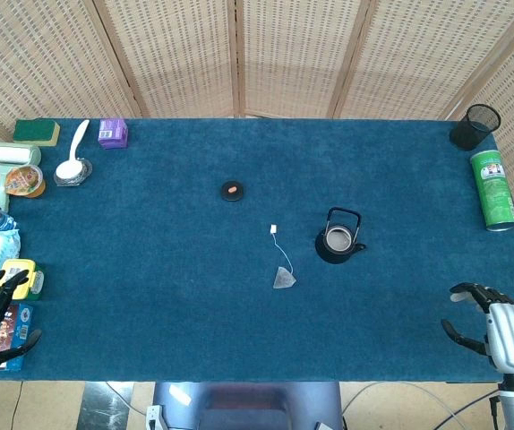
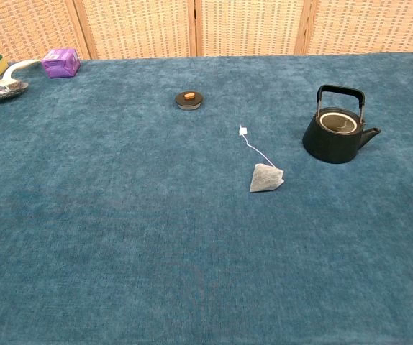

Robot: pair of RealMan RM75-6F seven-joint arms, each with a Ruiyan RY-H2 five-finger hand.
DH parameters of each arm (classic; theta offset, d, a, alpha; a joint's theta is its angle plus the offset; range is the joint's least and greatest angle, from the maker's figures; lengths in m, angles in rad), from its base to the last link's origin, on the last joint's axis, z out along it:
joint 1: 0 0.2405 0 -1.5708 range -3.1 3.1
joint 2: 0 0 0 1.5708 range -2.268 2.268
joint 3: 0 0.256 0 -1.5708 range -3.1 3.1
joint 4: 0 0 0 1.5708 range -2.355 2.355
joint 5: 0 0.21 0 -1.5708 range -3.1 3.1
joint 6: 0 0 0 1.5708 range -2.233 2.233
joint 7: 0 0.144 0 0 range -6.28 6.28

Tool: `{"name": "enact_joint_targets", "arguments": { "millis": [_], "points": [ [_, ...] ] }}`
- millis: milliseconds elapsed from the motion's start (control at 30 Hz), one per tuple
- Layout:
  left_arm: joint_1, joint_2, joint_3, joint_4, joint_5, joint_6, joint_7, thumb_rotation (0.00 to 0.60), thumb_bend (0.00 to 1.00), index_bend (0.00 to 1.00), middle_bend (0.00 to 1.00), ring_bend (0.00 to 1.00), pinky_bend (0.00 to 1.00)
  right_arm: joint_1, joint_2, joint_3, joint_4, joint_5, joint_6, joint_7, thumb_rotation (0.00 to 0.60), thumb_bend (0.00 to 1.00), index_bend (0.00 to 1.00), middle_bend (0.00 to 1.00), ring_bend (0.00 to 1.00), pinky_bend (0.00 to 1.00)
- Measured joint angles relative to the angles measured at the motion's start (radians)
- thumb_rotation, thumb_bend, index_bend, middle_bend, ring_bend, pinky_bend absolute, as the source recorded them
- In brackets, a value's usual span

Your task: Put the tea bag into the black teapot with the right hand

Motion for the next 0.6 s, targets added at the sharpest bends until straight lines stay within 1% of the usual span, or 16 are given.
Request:
{"name": "enact_joint_targets", "arguments": {
  "millis": [133, 233, 333, 400, 433, 467, 533, 600],
  "points": [
    [0.000, 0.003, -0.001, 0.001, -0.001, -0.001, -0.001, 0.600, 0.28, 0.08, 0.19, 0.03, 0.12, 0.043, 0.010, 0.031, 0.019, -0.016, -0.023, 0.090, 0.600, 0.29, 0.37, 0.49, 0.51, 0.53],
    [-0.001, 0.004, -0.002, 0.002, -0.005, -0.002, 0.001, 0.600, 0.28, 0.08, 0.19, 0.03, 0.12, 0.085, 0.018, 0.054, 0.027, -0.034, -0.048, 0.151, 0.600, 0.29, 0.37, 0.51, 0.55, 0.55],
    [-0.002, 0.005, -0.005, 0.005, -0.015, -0.006, 0.002, 0.600, 0.28, 0.08, 0.19, 0.03, 0.12, 0.141, 0.031, 0.082, 0.027, -0.049, -0.089, 0.188, 0.600, 0.29, 0.36, 0.57, 0.68, 0.66],
    [-0.004, 0.006, -0.007, 0.008, -0.020, -0.010, 0.003, 0.600, 0.28, 0.08, 0.19, 0.03, 0.12, 0.173, 0.037, 0.100, 0.024, -0.052, -0.117, 0.198, 0.600, 0.29, 0.35, 0.66, 0.82, 0.79],
    [-0.006, 0.005, -0.009, 0.011, -0.024, -0.014, 0.004, 0.600, 0.28, 0.08, 0.19, 0.03, 0.12, 0.195, 0.039, 0.110, 0.023, -0.053, -0.137, 0.202, 0.600, 0.29, 0.35, 0.70, 0.87, 0.83],
    [-0.008, 0.005, -0.010, 0.013, -0.026, -0.017, 0.004, 0.600, 0.28, 0.08, 0.19, 0.03, 0.12, 0.212, 0.041, 0.116, 0.022, -0.052, -0.155, 0.205, 0.600, 0.29, 0.35, 0.75, 0.93, 0.88],
    [-0.011, 0.003, -0.011, 0.017, -0.031, -0.024, 0.005, 0.600, 0.28, 0.08, 0.19, 0.03, 0.12, 0.253, 0.044, 0.130, 0.021, -0.048, -0.202, 0.209, 0.600, 0.29, 0.34, 0.85, 0.99, 0.96],
    [-0.013, 0.002, -0.011, 0.021, -0.036, -0.031, 0.005, 0.600, 0.28, 0.08, 0.19, 0.03, 0.12, 0.289, 0.047, 0.143, 0.021, -0.041, -0.247, 0.209, 0.600, 0.29, 0.34, 0.94, 1.00, 1.00]
  ]
}}
